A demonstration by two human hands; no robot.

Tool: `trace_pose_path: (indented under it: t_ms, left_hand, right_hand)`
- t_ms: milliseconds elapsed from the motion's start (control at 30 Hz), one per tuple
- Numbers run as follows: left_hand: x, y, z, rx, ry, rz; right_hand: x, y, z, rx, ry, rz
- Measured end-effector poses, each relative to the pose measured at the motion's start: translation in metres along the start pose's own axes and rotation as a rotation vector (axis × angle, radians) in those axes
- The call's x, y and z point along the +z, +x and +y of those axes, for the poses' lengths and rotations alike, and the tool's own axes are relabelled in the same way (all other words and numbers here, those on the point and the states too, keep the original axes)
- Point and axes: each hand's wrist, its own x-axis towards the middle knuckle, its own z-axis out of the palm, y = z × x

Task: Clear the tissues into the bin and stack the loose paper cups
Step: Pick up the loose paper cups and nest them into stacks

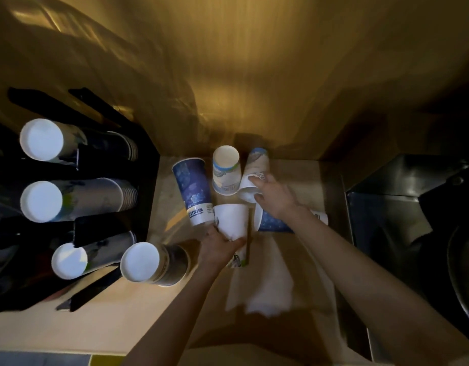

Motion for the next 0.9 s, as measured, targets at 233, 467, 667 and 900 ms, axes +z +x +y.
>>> trace_pose_path:
  t_ms: [233, 467, 667, 900]
  left_hand:
    - [-0.001, 0.003, -0.002, 0.043, -0.028, -0.001]
    - [-0.010, -0.009, -0.002, 0.234, -0.096, 0.050]
    - [-0.003, -0.017, -0.015, 0.336, -0.067, 0.112]
    - [-0.001, -0.019, -0.020, 0.366, -0.151, 0.130]
  right_hand:
    - [0.000, -0.001, -0.002, 0.003, -0.138, 0.142]
    - [-0.023, 0.003, 0.017, 0.155, 0.073, 0.397]
    - [-0.058, -0.021, 0.025, 0.251, 0.696, 0.635]
    - [-0.090, -0.089, 0.010, 0.116, 0.902, 0.799]
